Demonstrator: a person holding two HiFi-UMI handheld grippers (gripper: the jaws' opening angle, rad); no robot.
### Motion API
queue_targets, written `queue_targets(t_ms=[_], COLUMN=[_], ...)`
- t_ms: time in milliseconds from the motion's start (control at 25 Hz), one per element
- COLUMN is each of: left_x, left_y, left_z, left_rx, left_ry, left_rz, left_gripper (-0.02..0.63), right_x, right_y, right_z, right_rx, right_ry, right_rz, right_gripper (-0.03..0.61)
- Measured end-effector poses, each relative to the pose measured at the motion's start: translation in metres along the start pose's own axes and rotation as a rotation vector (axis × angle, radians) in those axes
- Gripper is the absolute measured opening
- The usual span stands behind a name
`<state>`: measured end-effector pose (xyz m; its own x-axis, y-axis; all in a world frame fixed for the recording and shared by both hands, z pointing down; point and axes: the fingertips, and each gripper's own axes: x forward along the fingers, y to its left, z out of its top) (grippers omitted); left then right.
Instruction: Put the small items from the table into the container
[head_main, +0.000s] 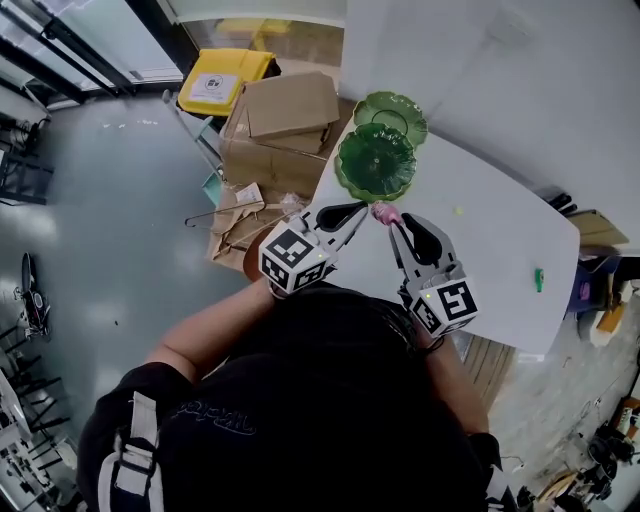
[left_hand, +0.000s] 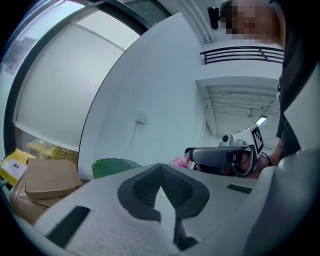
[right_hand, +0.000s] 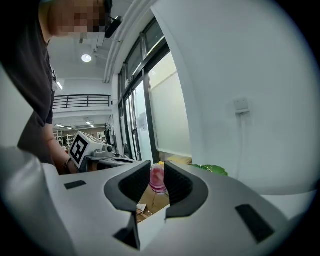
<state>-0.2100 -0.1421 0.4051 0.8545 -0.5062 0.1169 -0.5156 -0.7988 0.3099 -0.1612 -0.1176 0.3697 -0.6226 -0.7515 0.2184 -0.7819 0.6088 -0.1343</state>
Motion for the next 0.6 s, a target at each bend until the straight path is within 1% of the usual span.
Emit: queue_targets(t_ms=[600], left_x=[0.008], left_y=[0.012], left_z=[0.001], left_rx=[-0.004], left_ry=[0.005], left_rz=[0.008], left_gripper=[0.005], right_x=[0.017], right_y=[-0.02], right_z=[0.005], right_rx=[0.0], right_ry=[0.004], right_rz=[-0.011], right_gripper=[0.091])
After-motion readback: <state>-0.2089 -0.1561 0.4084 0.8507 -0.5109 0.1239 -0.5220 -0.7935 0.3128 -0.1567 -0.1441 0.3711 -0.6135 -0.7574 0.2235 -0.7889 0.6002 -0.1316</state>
